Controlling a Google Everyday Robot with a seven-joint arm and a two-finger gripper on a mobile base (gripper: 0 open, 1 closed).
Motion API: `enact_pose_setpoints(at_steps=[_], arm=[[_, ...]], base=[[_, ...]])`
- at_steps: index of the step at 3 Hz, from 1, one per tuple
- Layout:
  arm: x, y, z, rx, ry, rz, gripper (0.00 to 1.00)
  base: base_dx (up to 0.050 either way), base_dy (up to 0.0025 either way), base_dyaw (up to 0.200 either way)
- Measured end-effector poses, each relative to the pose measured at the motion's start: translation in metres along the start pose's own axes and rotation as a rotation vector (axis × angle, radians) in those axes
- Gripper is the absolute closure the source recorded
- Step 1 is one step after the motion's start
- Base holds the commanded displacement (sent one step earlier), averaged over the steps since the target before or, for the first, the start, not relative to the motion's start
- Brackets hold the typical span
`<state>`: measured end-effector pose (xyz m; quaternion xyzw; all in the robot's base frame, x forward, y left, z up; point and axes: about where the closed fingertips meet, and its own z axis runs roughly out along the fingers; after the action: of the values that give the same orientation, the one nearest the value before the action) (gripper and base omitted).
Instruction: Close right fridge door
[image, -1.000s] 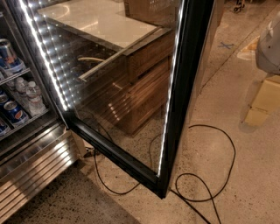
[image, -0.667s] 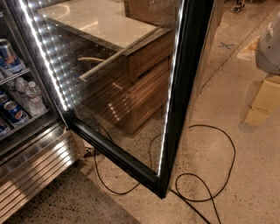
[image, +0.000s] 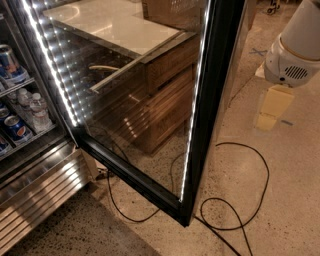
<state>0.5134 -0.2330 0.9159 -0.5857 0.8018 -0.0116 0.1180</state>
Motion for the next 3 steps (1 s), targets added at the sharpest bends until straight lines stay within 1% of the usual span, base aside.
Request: enact_pose_setpoints(at_steps=[1, 2, 3], arm=[[0.000, 0.000, -0.001, 0.002, -0.001, -0.001, 0.00], [-0.003, -0.002, 0.002, -0.076, -0.080, -0.018, 0.00], [-0.012, -0.006, 0.008, -0.185, -0.207, -0.065, 0.00]], base=[[0.000, 0.00000, 0.000], [0.000, 0.00000, 0.000], [0.000, 0.00000, 0.000]])
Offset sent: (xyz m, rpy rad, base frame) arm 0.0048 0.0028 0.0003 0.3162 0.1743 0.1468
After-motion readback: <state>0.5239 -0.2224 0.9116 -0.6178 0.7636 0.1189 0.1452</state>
